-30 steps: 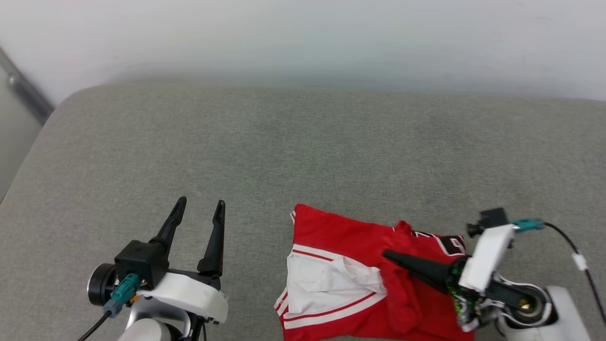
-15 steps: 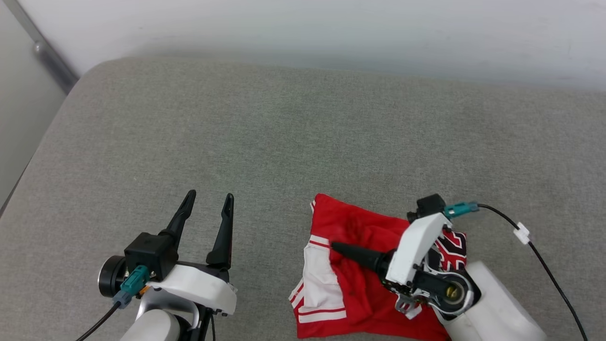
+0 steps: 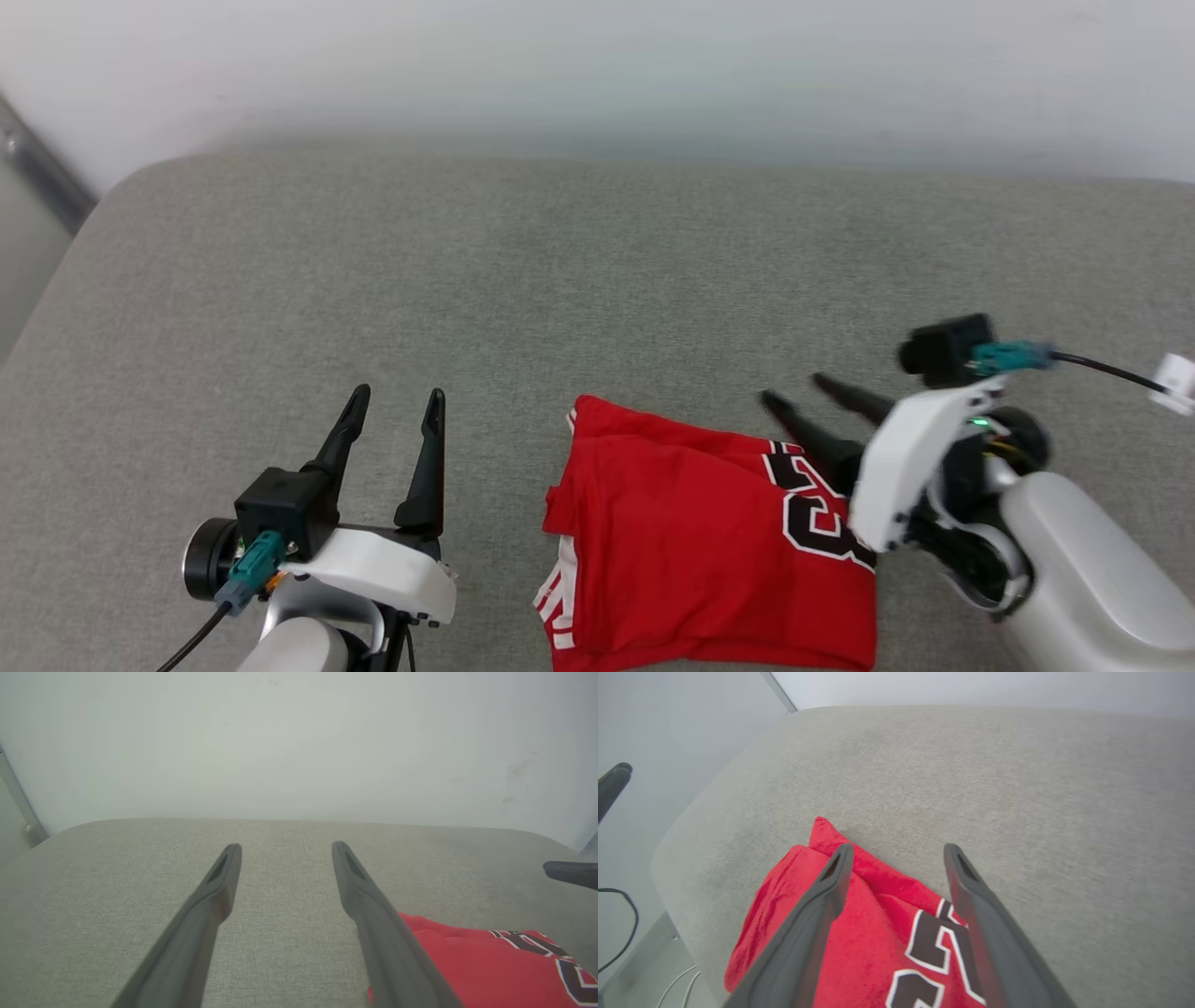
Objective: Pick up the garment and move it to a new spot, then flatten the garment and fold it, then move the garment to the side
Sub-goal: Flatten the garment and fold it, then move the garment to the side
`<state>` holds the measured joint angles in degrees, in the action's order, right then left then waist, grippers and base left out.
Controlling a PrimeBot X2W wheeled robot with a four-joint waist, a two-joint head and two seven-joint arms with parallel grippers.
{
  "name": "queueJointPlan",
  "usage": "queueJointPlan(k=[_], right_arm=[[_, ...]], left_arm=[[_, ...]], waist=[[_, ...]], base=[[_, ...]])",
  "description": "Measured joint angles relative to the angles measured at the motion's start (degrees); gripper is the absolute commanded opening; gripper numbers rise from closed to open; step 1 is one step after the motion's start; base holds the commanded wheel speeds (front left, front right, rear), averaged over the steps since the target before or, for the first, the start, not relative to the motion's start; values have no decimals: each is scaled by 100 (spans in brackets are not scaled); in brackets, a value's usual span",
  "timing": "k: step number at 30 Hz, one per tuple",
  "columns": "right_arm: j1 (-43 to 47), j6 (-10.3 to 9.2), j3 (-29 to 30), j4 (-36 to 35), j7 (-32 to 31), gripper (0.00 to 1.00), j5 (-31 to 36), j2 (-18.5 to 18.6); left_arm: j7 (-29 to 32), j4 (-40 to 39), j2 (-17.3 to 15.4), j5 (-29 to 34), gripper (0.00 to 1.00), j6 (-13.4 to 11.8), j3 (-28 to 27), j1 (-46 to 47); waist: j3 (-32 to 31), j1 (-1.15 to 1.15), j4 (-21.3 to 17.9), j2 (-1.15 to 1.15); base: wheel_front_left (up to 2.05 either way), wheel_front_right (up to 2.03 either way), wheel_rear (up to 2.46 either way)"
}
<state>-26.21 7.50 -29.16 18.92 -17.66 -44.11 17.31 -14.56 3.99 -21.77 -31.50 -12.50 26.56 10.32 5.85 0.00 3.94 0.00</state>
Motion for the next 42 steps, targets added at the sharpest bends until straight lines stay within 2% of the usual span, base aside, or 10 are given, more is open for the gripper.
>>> queueJointPlan(k=[5, 8, 11, 14, 18, 25, 30, 42], right_arm=[[565, 0, 935, -29, 657, 100, 1243, 219], [948, 0, 1871, -121, 1094, 100, 1954, 233], [1405, 0, 2622, -434, 1454, 100, 2477, 29], [1774, 0, 3080, -907, 1713, 100, 2809, -281], [2225, 0, 3248, -1546, 1890, 100, 3052, -608], [2970, 0, 3203, -2380, 1838, 100, 3308, -989], [3271, 0, 3137, -2665, 1662, 100, 3357, -1107], [3328, 0, 3104, -2944, 1418, 100, 3410, -1140]], left_arm=[[-9, 5, -37, 10, 100, -88, -70, -97], [-11, 7, -96, 45, 100, -165, -98, -149], [-15, 11, -112, 44, 100, -189, -111, -201], [-16, 33, -149, 15, 100, -242, -163, -281], [-15, 76, -197, -47, 100, -370, -269, -496], [-23, 105, -246, -43, 100, -389, -304, -726], [-26, 126, -201, 0, 100, -363, -304, -800], [-33, 164, -177, 9, 100, -305, -398, -806]], waist=[[-111, 0, -181, 0], [-168, 0, -284, 0], [-235, 0, -350, 0], [-307, 0, -411, 0], [-454, 0, -501, 0], [-648, 0, -588, 0], [-694, 0, -621, 0], [-694, 0, -626, 0]], base=[[0, 0, 0], [0, 0, 0], [0, 0, 0], [0, 0, 0], [0, 0, 0], [0, 0, 0], [0, 0, 0], [0, 0, 0]])
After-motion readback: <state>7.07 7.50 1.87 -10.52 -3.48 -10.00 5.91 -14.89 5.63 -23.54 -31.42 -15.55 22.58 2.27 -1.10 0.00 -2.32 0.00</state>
